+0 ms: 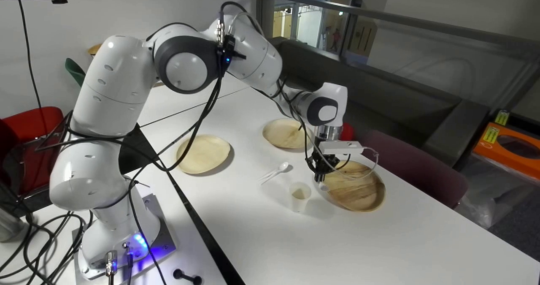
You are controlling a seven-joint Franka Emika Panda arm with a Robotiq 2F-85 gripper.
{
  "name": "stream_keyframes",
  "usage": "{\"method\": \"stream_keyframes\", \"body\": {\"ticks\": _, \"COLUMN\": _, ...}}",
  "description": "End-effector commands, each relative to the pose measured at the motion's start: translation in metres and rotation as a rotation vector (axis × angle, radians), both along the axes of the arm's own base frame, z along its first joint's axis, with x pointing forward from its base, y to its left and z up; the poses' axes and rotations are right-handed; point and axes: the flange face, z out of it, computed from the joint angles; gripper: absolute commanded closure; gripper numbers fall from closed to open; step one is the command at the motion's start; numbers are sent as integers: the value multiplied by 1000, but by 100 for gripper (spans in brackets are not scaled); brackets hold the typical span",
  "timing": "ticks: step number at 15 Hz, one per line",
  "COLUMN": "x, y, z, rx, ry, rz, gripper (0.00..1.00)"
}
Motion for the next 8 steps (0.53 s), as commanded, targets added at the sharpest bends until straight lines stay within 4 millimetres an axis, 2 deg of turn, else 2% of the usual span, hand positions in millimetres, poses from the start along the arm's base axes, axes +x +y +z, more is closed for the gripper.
{"method": "stream_keyframes", "body": {"ticks": 1, "x": -45, "y": 27, "z": 6, "rx": -17, "ry": 43, "rz": 198, "gripper": 98}}
{"method": "stream_keyframes", "body": {"ticks": 4, "x": -60, "y": 45, "z": 13, "rx": -51, "ry": 92, "rz": 344, "gripper": 98}}
{"method": "stream_keyframes", "body": {"ticks": 8, "x": -71, "y": 69, "z": 44, "rx": -120, "ry": 135, "rz": 536, "gripper": 98}}
